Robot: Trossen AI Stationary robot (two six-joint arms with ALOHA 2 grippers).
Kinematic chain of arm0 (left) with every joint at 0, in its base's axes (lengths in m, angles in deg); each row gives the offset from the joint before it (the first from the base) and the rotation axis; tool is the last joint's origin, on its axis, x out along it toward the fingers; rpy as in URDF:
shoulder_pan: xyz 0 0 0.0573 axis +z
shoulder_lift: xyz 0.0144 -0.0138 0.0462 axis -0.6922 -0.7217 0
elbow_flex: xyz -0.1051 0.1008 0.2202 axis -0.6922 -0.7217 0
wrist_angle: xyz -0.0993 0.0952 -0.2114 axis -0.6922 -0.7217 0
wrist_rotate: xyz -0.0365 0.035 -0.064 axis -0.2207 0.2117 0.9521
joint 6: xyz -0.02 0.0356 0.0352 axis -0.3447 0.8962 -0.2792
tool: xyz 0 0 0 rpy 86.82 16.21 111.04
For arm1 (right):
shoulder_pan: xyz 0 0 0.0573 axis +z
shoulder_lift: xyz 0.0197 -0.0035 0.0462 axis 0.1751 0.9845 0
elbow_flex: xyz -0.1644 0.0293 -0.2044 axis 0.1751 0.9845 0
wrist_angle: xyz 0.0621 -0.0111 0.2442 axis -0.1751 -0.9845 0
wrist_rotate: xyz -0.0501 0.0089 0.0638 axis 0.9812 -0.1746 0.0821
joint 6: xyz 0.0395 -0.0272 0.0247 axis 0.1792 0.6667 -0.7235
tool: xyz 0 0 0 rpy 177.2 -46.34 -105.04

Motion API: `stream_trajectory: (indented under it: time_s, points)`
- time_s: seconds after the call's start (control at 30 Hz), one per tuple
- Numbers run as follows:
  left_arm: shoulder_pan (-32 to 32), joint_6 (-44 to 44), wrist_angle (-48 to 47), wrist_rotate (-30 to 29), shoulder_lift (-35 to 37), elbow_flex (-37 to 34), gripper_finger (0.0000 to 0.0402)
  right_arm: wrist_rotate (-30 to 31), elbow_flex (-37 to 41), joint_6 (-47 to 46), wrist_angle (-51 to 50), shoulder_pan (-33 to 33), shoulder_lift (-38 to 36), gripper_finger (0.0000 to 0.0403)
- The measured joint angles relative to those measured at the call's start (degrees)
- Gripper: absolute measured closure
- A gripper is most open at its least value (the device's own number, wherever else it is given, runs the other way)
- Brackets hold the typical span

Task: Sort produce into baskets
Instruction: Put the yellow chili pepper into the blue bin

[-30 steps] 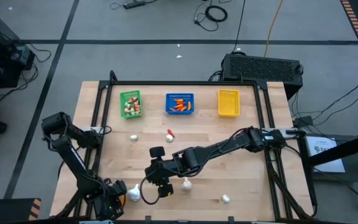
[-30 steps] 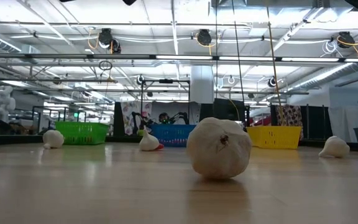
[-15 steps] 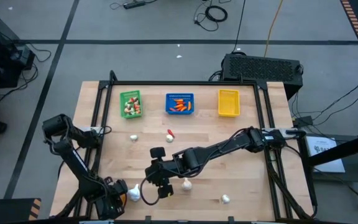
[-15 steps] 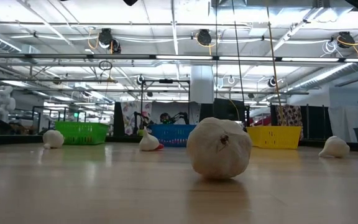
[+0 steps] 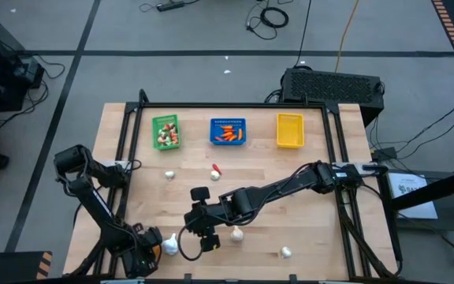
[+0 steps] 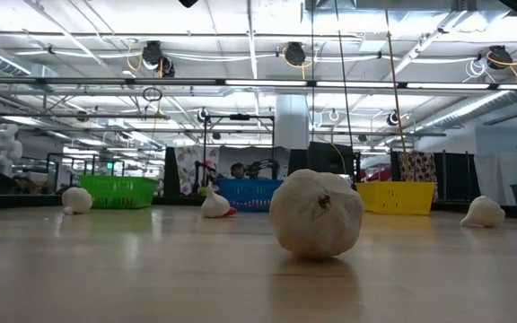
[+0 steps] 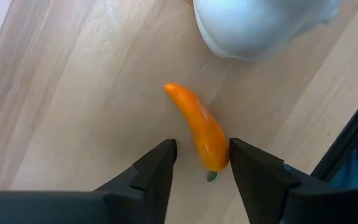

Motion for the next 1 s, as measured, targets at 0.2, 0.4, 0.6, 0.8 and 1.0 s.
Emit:
stream_trajectory:
  time_s: [0.2, 0.4, 0.6, 0.8, 1.0]
  points:
    - [0.02, 2.18, -0.67, 0.18, -0.09, -0.07, 0.0300, 0.00, 0.00, -0.02, 0.00, 0.00, 0.00, 0.0257]
    - [0.02, 3.84, -1.25, 0.22, -0.09, -0.09, 0.0365, 0.02, 0.00, -0.04, 0.02, 0.00, 0.00, 0.0257]
    - [0.41, 5.36, -8.61, -0.02, 1.35, 1.03, 0.0378, 0.04, 0.26, -0.04, 1.81, -0.01, 0.02, 0.0257]
    - [0.82, 6.33, -23.08, -1.93, 6.69, 3.23, 0.0371, 0.04, 5.32, 3.64, 10.64, -0.83, 0.15, 0.0257]
    - [0.92, 11.71, -25.47, -10.37, 12.83, 4.85, 0.0370, 0.02, 10.34, 9.33, 20.38, -2.27, 0.17, 0.0257]
